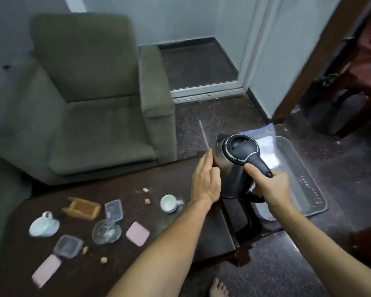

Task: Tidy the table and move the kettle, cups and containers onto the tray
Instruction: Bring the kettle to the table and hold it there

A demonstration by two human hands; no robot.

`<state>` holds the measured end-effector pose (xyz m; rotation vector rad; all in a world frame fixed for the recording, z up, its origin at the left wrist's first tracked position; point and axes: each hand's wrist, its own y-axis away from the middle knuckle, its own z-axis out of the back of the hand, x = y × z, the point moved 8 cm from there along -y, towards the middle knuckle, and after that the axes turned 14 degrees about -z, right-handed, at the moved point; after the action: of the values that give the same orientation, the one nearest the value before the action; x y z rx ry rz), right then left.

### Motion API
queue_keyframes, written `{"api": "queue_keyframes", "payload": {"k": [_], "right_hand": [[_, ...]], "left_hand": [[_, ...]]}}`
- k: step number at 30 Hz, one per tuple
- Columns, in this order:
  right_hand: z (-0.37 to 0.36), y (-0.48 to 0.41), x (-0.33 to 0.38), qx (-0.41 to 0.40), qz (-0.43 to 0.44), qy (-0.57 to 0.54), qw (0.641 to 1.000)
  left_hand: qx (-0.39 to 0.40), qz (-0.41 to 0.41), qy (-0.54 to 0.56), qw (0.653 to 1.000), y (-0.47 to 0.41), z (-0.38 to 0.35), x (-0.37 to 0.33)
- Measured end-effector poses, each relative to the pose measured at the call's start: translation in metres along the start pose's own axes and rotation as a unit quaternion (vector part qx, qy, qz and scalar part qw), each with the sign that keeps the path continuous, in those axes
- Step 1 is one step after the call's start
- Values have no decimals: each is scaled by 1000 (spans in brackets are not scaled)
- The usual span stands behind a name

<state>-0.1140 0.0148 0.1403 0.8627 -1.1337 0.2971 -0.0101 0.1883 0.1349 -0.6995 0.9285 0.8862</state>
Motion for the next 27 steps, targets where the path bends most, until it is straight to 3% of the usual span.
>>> {"api": "queue_keyframes", "payload": {"k": [14,27], "right_hand": [[-220,125,-24,115,36,92,988],[-296,181,-94,156,21,223,962]], "left_hand": [[-140,89,-54,985,126,235,78],[-145,208,-61,965,228,283,157]]}}
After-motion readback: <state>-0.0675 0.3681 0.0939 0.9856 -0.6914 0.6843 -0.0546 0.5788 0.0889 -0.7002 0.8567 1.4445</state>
